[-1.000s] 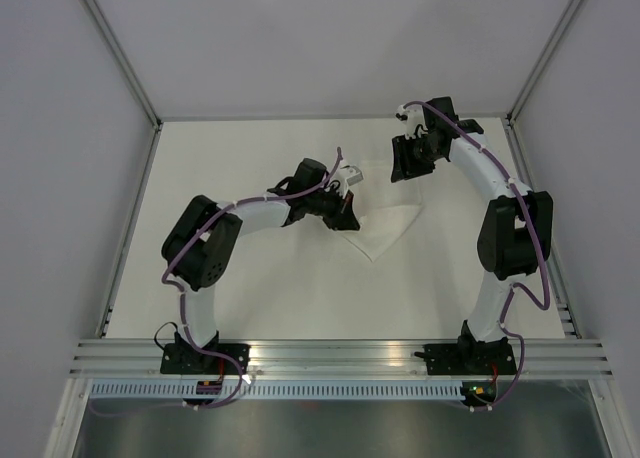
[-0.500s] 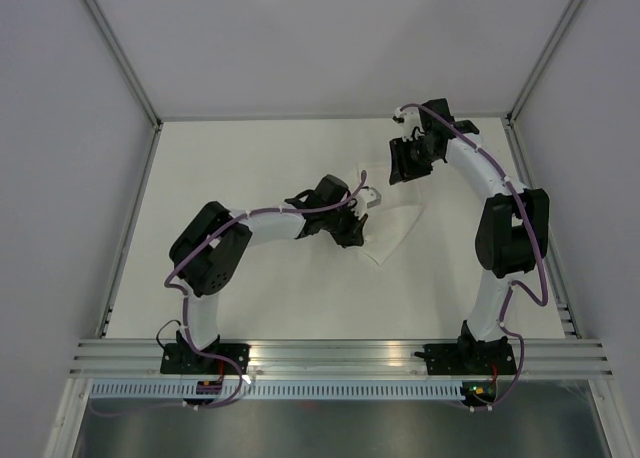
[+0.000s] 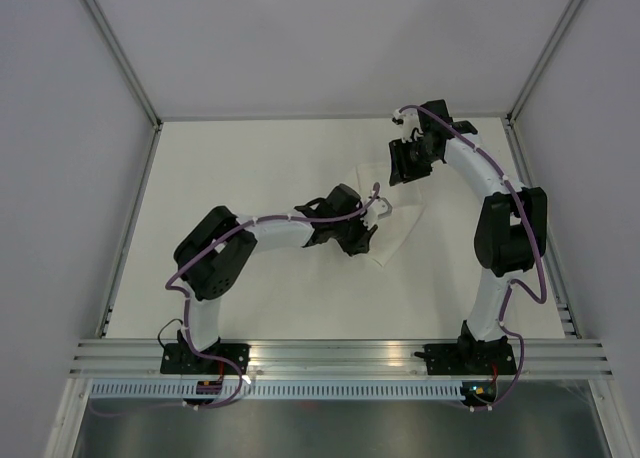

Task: Fold the napkin, place the utensils inside, and roll it up
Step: Fold the napkin

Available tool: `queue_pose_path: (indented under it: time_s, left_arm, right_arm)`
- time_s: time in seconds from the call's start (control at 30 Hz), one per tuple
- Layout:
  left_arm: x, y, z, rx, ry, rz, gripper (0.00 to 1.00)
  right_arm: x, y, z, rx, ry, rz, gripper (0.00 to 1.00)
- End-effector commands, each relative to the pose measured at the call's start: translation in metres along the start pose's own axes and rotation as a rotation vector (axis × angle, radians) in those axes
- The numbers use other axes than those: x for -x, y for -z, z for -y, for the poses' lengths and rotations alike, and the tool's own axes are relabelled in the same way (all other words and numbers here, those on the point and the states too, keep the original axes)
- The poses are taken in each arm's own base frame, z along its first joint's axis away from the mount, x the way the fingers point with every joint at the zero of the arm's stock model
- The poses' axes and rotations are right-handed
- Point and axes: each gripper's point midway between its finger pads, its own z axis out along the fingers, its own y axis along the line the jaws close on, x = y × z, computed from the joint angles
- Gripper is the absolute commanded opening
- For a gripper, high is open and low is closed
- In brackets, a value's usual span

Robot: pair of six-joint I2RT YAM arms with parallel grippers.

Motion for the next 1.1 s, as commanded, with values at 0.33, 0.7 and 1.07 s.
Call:
queue_pose_path:
  time_s: [0.33, 0.7, 1.07]
  left_arm:
    - [0.05, 0.014, 0.033, -0.098, -0.069, 0.121, 0.46]
    - [0.105, 0.052, 0.02, -0.099, 0.04, 0.318, 0.57]
    - [0.088, 0.121, -0.186, 0.518, 0.523, 0.4, 0.56]
  right_arm:
    - [-0.004, -0.006, 0.006, -0.041, 0.002, -0.019, 0.5]
    - [-0.003, 0.014, 0.02, -0.111, -0.021, 0.006, 0.5]
    - [-0.082, 0.019, 0.061, -0.216, -0.04, -0.106, 0.48]
